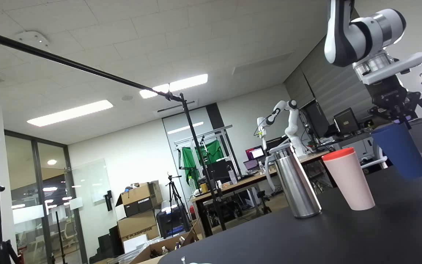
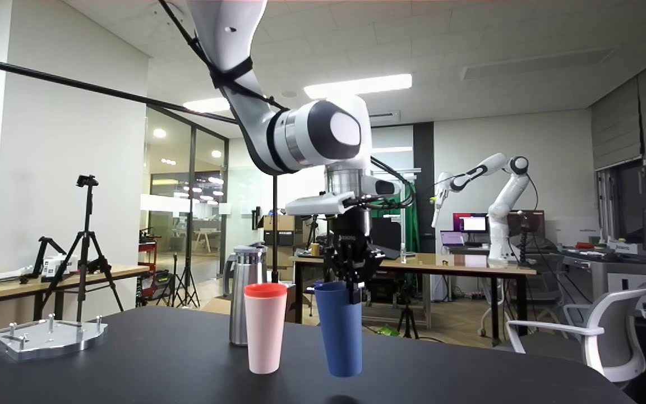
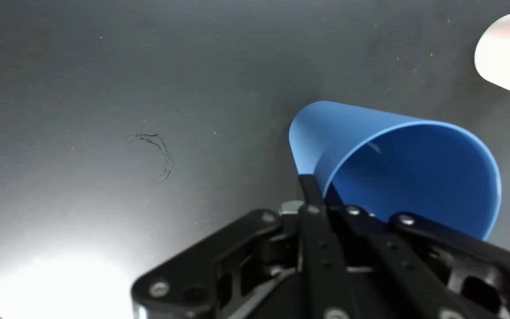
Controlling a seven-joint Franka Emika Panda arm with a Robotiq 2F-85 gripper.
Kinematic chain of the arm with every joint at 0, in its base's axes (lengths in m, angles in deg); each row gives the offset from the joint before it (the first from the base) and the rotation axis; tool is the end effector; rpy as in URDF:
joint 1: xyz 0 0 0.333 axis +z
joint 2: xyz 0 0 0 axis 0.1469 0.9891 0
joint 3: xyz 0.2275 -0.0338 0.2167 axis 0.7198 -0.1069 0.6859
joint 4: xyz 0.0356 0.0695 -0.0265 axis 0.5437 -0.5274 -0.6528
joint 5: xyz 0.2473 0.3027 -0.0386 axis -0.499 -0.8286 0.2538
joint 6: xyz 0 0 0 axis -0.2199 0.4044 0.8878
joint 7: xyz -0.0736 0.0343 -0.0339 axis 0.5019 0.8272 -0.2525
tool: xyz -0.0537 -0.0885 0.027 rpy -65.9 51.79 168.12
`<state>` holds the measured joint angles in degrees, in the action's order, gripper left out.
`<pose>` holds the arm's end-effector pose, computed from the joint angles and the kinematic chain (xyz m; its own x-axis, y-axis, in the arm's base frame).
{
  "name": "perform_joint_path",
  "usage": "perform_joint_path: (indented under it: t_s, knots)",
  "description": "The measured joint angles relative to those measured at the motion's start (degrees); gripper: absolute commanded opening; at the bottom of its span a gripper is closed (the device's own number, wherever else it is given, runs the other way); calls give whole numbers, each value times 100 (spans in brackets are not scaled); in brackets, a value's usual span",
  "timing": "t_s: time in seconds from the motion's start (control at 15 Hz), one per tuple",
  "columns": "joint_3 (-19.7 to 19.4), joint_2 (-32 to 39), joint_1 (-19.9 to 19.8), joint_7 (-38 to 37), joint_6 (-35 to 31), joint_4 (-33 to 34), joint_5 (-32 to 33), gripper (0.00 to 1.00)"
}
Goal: Stack up the cups
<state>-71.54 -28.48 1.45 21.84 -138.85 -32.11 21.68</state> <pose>0.5844 -0.1512 0.2969 0.9026 -0.4231 0.0786 -0.4244 -0.9055 -0.0010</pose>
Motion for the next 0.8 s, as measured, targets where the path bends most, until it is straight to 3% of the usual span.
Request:
perform_joint_path:
  t_s: [0.33, 0.8]
  knots:
    - [61, -596, 431, -495, 315, -4, 227, 1]
    - [382, -1355, 927, -1484, 1297, 275, 1091, 1]
